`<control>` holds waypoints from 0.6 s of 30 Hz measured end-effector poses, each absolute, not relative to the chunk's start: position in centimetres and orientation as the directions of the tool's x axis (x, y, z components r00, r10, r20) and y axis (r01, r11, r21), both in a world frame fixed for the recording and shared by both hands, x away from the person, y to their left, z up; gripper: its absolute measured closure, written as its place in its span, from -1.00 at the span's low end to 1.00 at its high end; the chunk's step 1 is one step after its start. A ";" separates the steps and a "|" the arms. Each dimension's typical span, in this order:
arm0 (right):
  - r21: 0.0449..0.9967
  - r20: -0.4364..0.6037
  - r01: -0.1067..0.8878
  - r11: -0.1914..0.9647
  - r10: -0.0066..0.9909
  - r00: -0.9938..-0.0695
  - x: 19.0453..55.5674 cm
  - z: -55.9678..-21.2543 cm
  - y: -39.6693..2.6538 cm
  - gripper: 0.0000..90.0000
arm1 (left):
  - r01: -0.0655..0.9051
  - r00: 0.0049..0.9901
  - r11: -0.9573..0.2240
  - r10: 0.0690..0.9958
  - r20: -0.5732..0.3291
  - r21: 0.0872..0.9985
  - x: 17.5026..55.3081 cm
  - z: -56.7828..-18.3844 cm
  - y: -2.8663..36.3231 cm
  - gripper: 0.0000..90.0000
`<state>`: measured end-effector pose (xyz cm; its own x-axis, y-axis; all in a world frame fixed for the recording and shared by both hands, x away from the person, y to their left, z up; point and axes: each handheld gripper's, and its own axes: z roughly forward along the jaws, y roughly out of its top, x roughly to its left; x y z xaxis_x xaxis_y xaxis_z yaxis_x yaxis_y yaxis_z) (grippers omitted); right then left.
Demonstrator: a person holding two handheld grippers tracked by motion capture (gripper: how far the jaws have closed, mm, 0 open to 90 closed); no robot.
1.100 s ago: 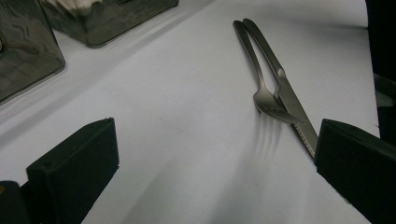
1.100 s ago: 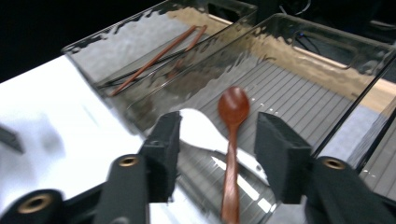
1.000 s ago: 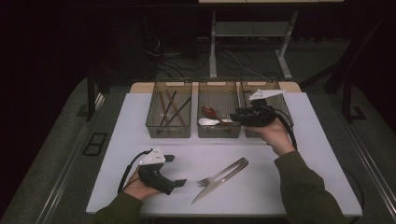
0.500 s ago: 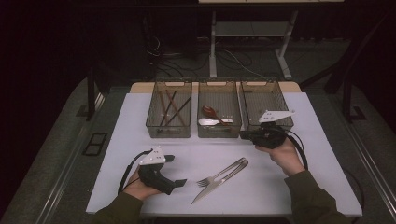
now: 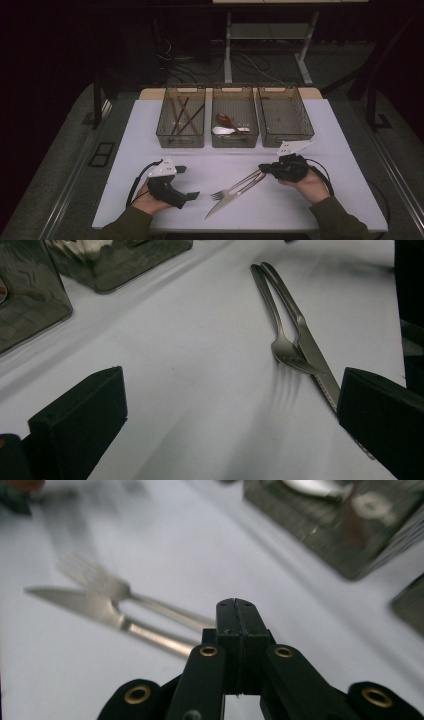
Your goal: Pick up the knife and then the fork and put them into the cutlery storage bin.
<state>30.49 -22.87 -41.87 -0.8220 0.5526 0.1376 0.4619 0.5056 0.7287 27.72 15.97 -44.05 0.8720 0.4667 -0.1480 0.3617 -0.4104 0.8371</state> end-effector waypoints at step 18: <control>0.661 0.082 0.430 0.615 0.510 -0.856 31.0 -44.2 -19.5 1.00 | 0.362 0.873 -0.413 0.464 -0.149 0.836 27.7 -44.1 15.9 -1.00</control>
<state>30.95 -19.54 -44.24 -0.8560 0.5104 0.0820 0.4298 0.6146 0.6614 27.70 15.94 -44.10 0.8734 0.4635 -0.1494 0.3622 -0.4131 0.8356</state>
